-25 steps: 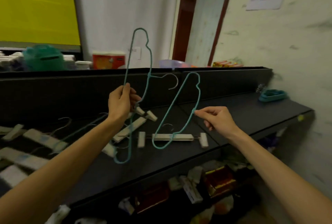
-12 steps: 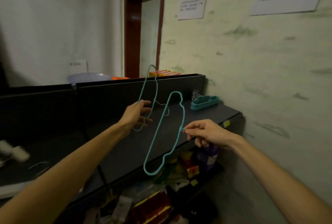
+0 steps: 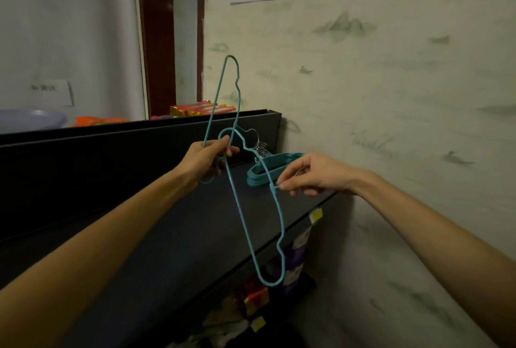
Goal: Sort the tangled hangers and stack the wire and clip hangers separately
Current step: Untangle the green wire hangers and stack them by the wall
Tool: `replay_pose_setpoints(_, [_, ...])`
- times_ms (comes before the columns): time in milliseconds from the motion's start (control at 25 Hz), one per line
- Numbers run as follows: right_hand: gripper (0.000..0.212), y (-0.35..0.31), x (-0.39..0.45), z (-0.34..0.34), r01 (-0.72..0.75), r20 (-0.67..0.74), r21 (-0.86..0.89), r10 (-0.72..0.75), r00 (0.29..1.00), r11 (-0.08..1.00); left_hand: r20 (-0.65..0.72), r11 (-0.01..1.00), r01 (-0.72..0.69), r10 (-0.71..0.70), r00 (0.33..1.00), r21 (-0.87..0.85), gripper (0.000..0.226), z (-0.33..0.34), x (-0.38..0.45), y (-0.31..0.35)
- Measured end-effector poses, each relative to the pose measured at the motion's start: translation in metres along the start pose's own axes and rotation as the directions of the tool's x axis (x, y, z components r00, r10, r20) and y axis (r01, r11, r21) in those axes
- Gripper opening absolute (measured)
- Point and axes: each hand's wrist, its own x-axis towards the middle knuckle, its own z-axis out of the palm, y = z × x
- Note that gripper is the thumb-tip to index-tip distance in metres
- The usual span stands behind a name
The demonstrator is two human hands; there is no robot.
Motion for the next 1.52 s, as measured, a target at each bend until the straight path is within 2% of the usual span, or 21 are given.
replay_pose_setpoints(80, [0.019,0.022,0.026,-0.030,-0.024,-0.111,0.048,0.029,0.993,0.999,-0.074,0.997,-0.011,0.006,0.997,-0.072,0.037,0.015,0.034,0.010])
replay_pose_setpoints(160, [0.017,0.054,0.046,-0.049,-0.019,-0.210,0.232,0.069,0.975,0.973,-0.172,0.996,-0.021,0.005,0.985,-0.091,0.036,0.032,0.065,0.015])
replay_pose_setpoints(240, [0.021,0.092,0.067,-0.056,-0.031,-0.211,0.391,0.122,0.970,0.920,-0.232,0.993,-0.034,0.008,0.973,-0.109,0.035,0.052,0.090,0.012])
replay_pose_setpoints(360, [0.026,0.144,0.095,-0.053,-0.066,-0.142,0.299,0.112,0.983,0.952,-0.301,0.962,-0.013,-0.073,0.951,-0.272,0.035,0.081,0.128,-0.004])
replay_pose_setpoints(400, [0.023,0.159,0.104,-0.054,-0.020,-0.150,0.282,0.065,0.987,0.959,-0.333,0.943,-0.018,-0.099,0.938,-0.332,0.036,0.088,0.139,-0.008])
replay_pose_setpoints(480, [0.015,0.181,0.126,-0.068,0.158,-0.284,0.314,-0.066,0.957,0.936,-0.403,0.919,-0.053,-0.119,0.907,-0.390,0.034,0.100,0.157,-0.018])
replay_pose_setpoints(560, [0.009,0.203,0.153,-0.098,0.298,-0.441,0.376,-0.113,0.890,0.877,-0.493,0.949,-0.070,-0.096,0.865,-0.308,0.030,0.112,0.168,-0.030])
replay_pose_setpoints(640, [0.012,0.221,0.185,-0.133,0.393,-0.507,0.317,-0.196,0.839,0.863,-0.604,0.985,-0.103,-0.002,0.797,-0.139,0.023,0.124,0.172,-0.044])
replay_pose_setpoints(760, [0.015,0.251,0.236,-0.168,0.417,-0.389,0.142,-0.337,0.857,0.898,-0.744,0.991,-0.114,0.131,0.655,0.075,0.016,0.132,0.171,-0.064])
replay_pose_setpoints(800, [0.015,0.259,0.252,-0.175,0.403,-0.343,0.090,-0.352,0.871,0.911,-0.759,0.984,-0.087,0.176,0.627,0.156,0.016,0.130,0.170,-0.071])
replay_pose_setpoints(880, [0.018,0.269,0.281,-0.186,0.353,-0.262,-0.078,-0.361,0.895,0.932,-0.756,0.947,0.026,0.238,0.609,0.319,0.019,0.125,0.167,-0.082])
replay_pose_setpoints(960, [0.025,0.271,0.302,-0.188,0.338,-0.137,-0.309,-0.393,0.909,0.889,-0.733,0.879,0.143,0.279,0.620,0.455,0.022,0.124,0.162,-0.090])
replay_pose_setpoints(1000, [0.026,0.271,0.308,-0.186,0.353,-0.089,-0.332,-0.402,0.911,0.875,-0.722,0.842,0.186,0.296,0.625,0.506,0.022,0.128,0.160,-0.094])
replay_pose_setpoints(1080, [0.026,0.272,0.314,-0.178,0.375,-0.029,-0.245,-0.393,0.919,0.894,-0.714,0.775,0.246,0.344,0.609,0.583,0.022,0.138,0.155,-0.101])
replay_pose_setpoints(1200, [0.027,0.284,0.322,-0.170,0.371,-0.013,-0.249,-0.386,0.922,0.895,-0.674,0.698,0.273,0.395,0.624,0.662,0.020,0.150,0.150,-0.113])
replay_pose_setpoints(1360, [0.027,0.295,0.326,-0.162,0.374,0.010,-0.276,-0.387,0.922,0.885,-0.648,0.637,0.320,0.383,0.658,0.702,0.030,0.154,0.145,-0.134])
replay_pose_setpoints(1520, [0.029,0.300,0.322,-0.158,0.368,-0.003,-0.275,-0.384,0.923,0.888,-0.658,0.627,0.360,0.340,0.671,0.691,0.026,0.154,0.146,-0.150])
